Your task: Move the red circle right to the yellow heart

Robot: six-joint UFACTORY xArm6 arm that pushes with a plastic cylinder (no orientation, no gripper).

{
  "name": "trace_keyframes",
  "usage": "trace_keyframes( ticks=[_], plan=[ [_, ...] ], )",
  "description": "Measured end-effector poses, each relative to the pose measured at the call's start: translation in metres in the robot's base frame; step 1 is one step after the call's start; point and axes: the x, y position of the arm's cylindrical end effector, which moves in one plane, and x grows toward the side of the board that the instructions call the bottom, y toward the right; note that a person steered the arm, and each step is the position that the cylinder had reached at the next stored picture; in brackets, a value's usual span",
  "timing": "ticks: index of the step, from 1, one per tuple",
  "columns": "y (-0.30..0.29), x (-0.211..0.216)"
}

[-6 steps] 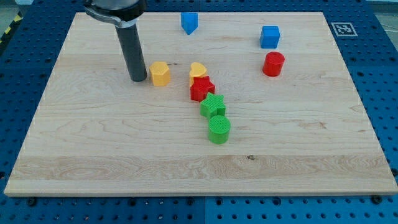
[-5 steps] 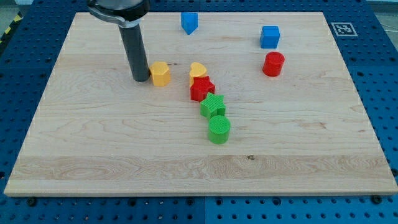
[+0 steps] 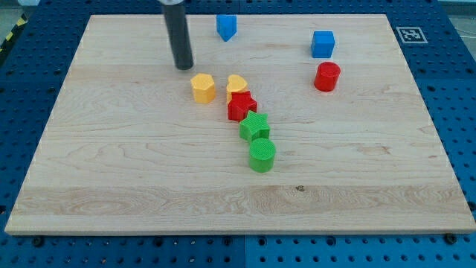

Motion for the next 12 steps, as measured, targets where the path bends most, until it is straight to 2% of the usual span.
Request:
trace_keyframes(
  ticks=[2,5,10,12],
  plan=[
    [0.035,-0.001],
    [0.133,0.004],
    [0.245,0.007],
    [0.247,0.046]
  ],
)
